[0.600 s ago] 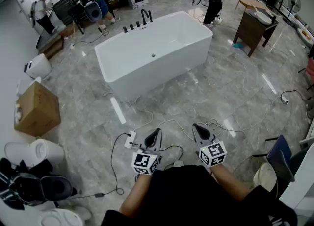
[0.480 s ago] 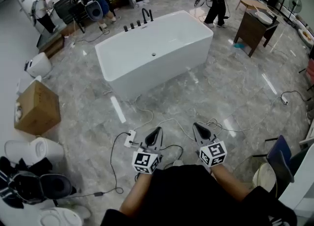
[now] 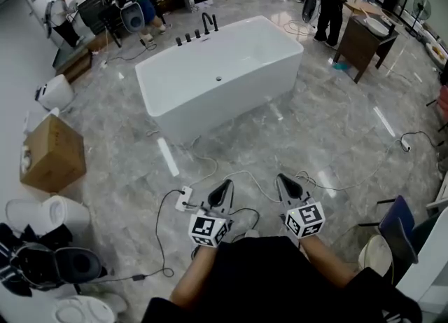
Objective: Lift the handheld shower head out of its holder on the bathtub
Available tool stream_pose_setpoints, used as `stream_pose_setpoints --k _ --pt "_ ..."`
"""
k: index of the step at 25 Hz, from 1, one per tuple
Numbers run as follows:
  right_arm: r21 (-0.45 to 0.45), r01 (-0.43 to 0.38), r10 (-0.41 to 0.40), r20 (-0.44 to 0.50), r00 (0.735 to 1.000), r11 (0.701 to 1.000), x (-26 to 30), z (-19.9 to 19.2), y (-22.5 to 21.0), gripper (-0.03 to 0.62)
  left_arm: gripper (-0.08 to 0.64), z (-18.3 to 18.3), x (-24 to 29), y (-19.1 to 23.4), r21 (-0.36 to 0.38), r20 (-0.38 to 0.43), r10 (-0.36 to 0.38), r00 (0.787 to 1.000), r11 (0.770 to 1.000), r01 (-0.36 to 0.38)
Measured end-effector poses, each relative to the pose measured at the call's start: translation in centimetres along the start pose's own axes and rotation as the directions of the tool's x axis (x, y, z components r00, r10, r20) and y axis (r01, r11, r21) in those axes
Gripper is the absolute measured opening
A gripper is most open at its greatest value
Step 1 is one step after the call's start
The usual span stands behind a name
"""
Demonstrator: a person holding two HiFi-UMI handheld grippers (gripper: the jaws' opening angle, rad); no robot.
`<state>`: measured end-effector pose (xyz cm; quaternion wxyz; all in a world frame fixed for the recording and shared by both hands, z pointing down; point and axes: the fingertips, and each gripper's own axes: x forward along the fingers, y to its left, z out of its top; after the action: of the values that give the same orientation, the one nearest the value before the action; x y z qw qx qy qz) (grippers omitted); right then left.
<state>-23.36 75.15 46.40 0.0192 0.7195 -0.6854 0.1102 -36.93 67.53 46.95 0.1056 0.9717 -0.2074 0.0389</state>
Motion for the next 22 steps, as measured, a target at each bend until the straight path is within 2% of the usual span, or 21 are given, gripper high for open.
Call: stream_pose_setpoints --k 3,7,8,9,10,11,13,18,22 --pt "0.044 -0.030 0.029 0.029 0.999 0.999 -0.1 0.4 -0.3 0.000 0.006 0.2 0.6 -0.3 0.007 -0.002 -0.025 1.000 1.000 0.025" --pt "0.052 -0.030 0.030 0.006 1.000 0.998 -0.2 0.1 -1.3 0.005 0.006 0.6 1.1 -0.3 0.021 -0.008 -0.014 1.000 1.000 0.014" --pt "0.055 -0.026 0.026 0.000 1.000 0.998 -0.3 -0.1 -1.7 0.034 0.009 0.6 1.2 -0.3 0.018 -0.007 -0.011 1.000 1.000 0.011" --pt "0.058 -0.019 0.020 -0.006 1.000 0.998 -0.4 -0.3 -2.0 0.095 0.036 0.6 1.4 -0.3 0.013 -0.008 -0.014 1.000 1.000 0.014" --pt "0.060 -0.010 0.011 -0.011 1.000 0.998 -0.5 -0.6 -2.5 0.142 0.112 0.4 1.7 -0.6 0.008 -0.011 -0.026 1.000 1.000 0.026" --pt "0.060 0.001 0.000 -0.016 1.000 0.998 -0.7 -0.8 -2.9 0.162 0.170 0.2 2.1 -0.9 0.006 -0.018 -0.043 0.999 0.999 0.044" --pt "0.059 0.019 -0.017 -0.034 0.999 0.998 -1.1 -1.5 -3.7 0.204 0.218 -0.2 2.5 -1.8 0.013 -0.033 -0.075 0.997 0.997 0.075" --pt "0.079 0.011 -0.006 -0.066 0.998 0.997 -2.2 -2.6 -4.6 0.212 0.229 -0.9 3.0 -2.7 -0.006 -0.040 -0.082 0.996 0.997 0.082" --pt "0.094 0.016 -0.011 -0.061 0.998 0.995 -3.2 -3.1 -5.1 0.212 0.229 -1.1 2.4 -2.7 0.007 -0.053 -0.064 0.997 0.998 0.064"
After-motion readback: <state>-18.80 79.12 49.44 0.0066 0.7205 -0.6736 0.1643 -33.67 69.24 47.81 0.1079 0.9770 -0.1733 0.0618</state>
